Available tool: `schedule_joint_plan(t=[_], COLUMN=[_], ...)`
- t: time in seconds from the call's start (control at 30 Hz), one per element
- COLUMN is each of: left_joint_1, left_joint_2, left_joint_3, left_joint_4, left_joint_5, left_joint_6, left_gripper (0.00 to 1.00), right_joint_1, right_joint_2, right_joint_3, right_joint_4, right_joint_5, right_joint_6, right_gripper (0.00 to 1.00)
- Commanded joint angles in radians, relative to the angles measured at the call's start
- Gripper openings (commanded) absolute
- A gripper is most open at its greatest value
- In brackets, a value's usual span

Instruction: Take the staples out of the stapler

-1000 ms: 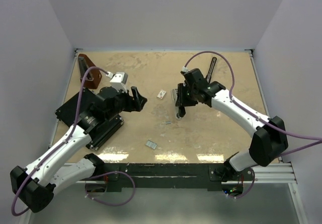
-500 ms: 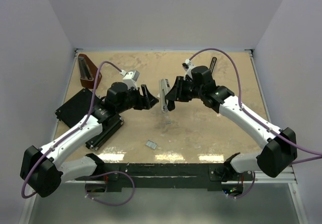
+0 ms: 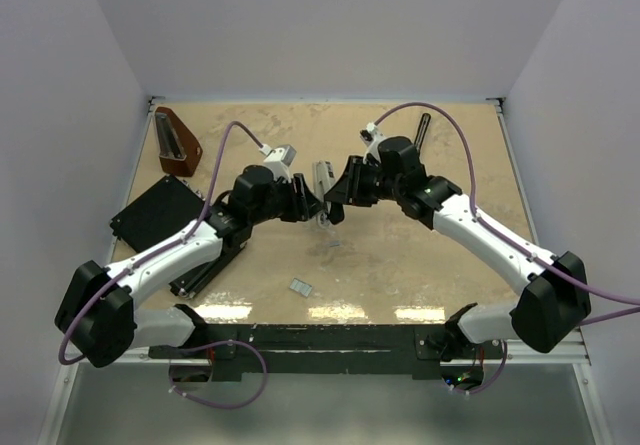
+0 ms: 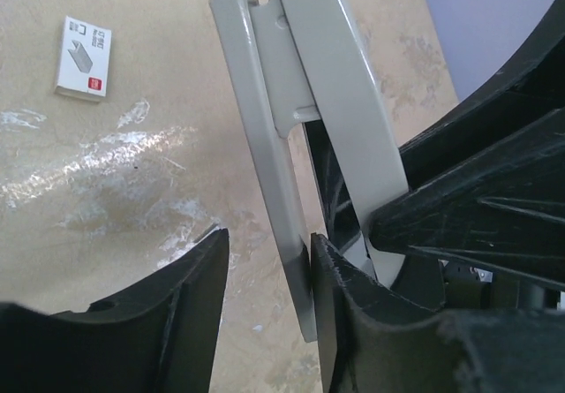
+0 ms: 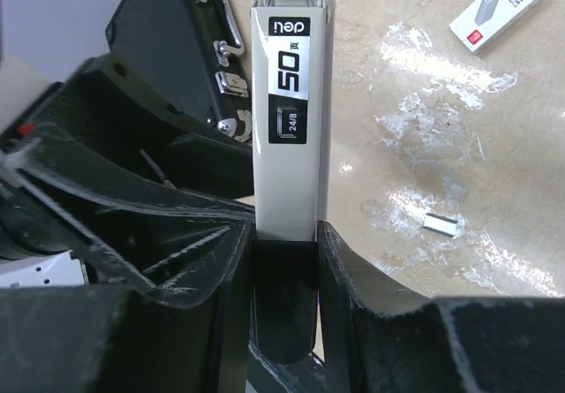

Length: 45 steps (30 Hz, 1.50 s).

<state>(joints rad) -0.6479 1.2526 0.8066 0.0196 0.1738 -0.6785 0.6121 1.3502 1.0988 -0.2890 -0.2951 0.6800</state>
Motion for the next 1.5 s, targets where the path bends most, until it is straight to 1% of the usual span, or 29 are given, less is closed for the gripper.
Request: schedule_joint_plan(t=[0.0,0.13,0.17,0.23,0.33,0.37,0.4,0.47,0.5,0.53,0.6,0.63,0.73,0.8,0.83,0.93,1.1,1.27,1.37,1.47], left_joint_1=[-0.029,-0.033,-0.032,-0.032,-0.032,-0.033,-0.032,-0.033,-0.032,-0.03,-0.032,-0.03,-0.03,-0.03,-0.03,-0.03,-0.03,-0.03,-0.03,-0.03], left_joint_2=[0.021,0.019,0.015,0.01,0.019,0.027,0.028,0.021,0.015,0.008,-0.016,-0.025,-0.064,-0.068,-0.07,-0.067,-0.055,-0.055,-0.056,-0.061], left_joint_3=[-0.009,-0.014,-0.018,-0.026,-0.032,-0.032,-0.037,-0.044,-0.05,-0.053,-0.063,-0.063,-0.069,-0.075,-0.075,-0.073,-0.069,-0.066,-0.069,-0.078], left_joint_4=[0.069,0.04,0.037,0.057,0.106,0.117,0.128,0.163,0.174,0.175,0.171,0.169,0.152,0.151,0.149,0.158,0.183,0.194,0.195,0.2], left_joint_5=[-0.017,-0.057,-0.059,-0.039,0.038,0.058,0.088,0.11,0.112,0.11,0.081,0.072,0.029,0.004,-0.003,-0.013,-0.011,-0.013,-0.013,-0.02], left_joint_6=[-0.012,-0.006,-0.007,-0.01,-0.033,-0.042,-0.052,-0.075,-0.082,-0.098,-0.11,-0.121,-0.141,-0.148,-0.15,-0.162,-0.184,-0.181,-0.176,-0.181], left_gripper=[0.43,0.43,0.46,0.5,0.51,0.48,0.37,0.23,0.06,0.0,0.0,0.0,0.0,0.0,0.0,0.0,0.0,0.0,0.0,0.0], right_joint_1=[0.026,0.032,0.037,0.041,0.054,0.058,0.057,0.06,0.058,0.06,0.06,0.058,0.058,0.06,0.058,0.06,0.058,0.057,0.058,0.058], right_joint_2=[-0.057,-0.056,-0.051,-0.042,-0.02,-0.014,-0.01,0.001,0.004,0.009,0.006,0.001,-0.022,-0.026,-0.029,-0.031,-0.068,-0.085,-0.091,-0.106], right_joint_3=[0.007,-0.002,0.006,0.013,0.021,0.026,0.029,0.041,0.047,0.053,0.056,0.043,-0.012,-0.039,-0.059,-0.095,-0.135,-0.197,-0.237,-0.273], right_joint_4=[0.155,0.169,0.169,0.171,0.183,0.183,0.179,0.154,0.134,0.104,0.091,0.093,0.125,0.143,0.143,0.166,0.183,0.205,0.246,0.284], right_joint_5=[-0.021,-0.021,-0.025,-0.032,-0.044,-0.044,-0.045,-0.033,0.005,0.016,0.025,0.022,0.014,0.007,-0.004,-0.029,-0.016,-0.028,-0.055,-0.091], right_joint_6=[0.029,0.039,0.038,0.038,0.039,0.038,0.035,0.011,0.0,-0.011,-0.034,-0.039,-0.052,-0.062,-0.066,-0.062,-0.051,-0.04,-0.022,0.001], right_gripper=[0.0,0.0,0.0,0.0,0.0,0.0,0.0,0.01,0.04,0.09,0.17,0.28,0.43,0.47,0.5,0.54,0.54,0.58,0.55,0.49])
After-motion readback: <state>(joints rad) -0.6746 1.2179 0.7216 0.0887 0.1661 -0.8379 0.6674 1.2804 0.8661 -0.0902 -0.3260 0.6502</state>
